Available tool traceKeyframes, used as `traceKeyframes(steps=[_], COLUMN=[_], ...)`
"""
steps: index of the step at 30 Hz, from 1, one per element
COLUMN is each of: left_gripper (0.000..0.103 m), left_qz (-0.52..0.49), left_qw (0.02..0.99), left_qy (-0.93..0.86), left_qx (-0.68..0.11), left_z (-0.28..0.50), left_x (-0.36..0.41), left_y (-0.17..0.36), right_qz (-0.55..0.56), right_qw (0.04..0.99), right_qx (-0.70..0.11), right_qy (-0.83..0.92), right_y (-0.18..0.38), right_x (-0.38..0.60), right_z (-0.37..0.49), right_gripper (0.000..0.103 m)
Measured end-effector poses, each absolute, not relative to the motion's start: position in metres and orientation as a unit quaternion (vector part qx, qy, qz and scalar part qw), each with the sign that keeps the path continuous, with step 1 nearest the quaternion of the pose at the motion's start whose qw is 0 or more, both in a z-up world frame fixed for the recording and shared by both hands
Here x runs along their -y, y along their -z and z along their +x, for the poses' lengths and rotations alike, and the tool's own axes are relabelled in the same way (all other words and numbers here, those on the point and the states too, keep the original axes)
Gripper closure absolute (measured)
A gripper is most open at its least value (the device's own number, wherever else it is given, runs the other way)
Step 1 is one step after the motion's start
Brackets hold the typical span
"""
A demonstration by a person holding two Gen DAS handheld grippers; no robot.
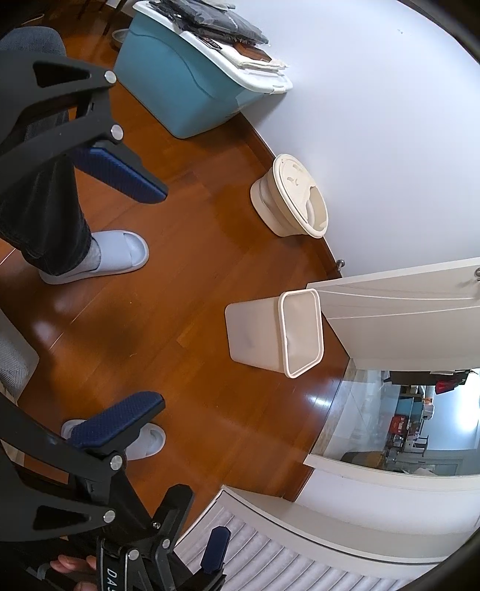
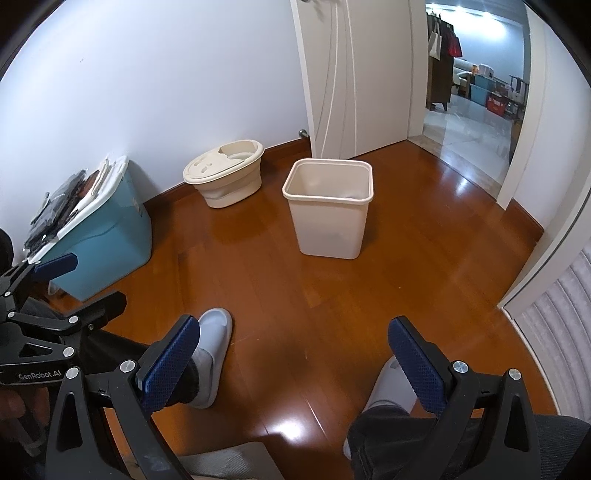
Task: Collect trash
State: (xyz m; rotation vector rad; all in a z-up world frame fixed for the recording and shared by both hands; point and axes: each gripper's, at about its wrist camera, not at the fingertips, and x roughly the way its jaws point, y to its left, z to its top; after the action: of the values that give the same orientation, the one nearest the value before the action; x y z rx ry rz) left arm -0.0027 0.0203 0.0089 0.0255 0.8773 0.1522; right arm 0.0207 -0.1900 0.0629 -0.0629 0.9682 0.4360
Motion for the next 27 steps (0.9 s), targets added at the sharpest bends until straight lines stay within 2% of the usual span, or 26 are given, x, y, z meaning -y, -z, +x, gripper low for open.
traceKeyframes(steps=[27], left_gripper=[0.000], left_qz=[0.000], left_qw=[0.901], left_qy=[-0.064], left_qx=[-0.428], left_z=[-0.0035], left_x=[-0.0287], left_y=[-0.0102], right_qz=[-0.042], right_qw=[0.860], right_qx=[-0.462], right_qy=[-0.211], right_y=[-0.0633], right_x=[0.1877], right_z=[0.0196], right_gripper=[0.000])
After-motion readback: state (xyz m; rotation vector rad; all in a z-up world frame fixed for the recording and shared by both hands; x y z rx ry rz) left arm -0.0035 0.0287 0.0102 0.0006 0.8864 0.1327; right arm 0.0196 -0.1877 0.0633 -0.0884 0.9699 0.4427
